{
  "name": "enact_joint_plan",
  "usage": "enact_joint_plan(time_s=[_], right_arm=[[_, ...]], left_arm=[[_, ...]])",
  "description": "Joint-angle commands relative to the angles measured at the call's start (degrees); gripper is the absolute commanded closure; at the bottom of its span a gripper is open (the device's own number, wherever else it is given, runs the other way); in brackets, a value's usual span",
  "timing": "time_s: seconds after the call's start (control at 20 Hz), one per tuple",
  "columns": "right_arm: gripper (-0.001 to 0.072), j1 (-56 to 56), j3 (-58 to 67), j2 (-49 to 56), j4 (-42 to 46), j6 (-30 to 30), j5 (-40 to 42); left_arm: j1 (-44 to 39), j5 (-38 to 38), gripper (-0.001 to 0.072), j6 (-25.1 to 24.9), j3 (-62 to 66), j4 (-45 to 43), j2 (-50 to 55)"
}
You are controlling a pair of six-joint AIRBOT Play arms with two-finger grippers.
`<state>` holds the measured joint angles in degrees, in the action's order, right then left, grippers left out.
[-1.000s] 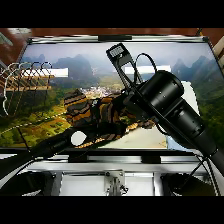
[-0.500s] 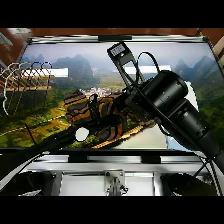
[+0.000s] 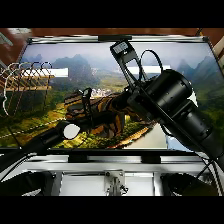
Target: Fold the shirts.
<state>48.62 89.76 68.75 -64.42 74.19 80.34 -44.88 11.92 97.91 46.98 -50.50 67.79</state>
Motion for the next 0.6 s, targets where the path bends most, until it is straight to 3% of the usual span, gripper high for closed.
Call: enact_joint_plan(time_s=[0.0,0.25,0.4,0.55], right_arm=[[0.0659,-1.8,0.0,0.0,0.9,0.0,-0.1],[0.0660,-4.6,0.0,0.0,0.3,0.1,-1.6],[0.0660,-4.6,0.0,0.0,-4.9,1.6,-4.2],[0.0660,-4.5,0.0,1.8,-14.8,1.8,-5.4]], left_arm=[[4.9,10.3,0.0671,-0.9,0.0,-8.3,-6.6],[17.8,26.0,0.0671,-0.6,0.3,-18.6,-18.5],[24.8,26.8,0.0666,-1.3,0.3,-18.5,-22.4],[26.4,27.2,0.0666,-4.3,0.3,-18.3,-21.7]])
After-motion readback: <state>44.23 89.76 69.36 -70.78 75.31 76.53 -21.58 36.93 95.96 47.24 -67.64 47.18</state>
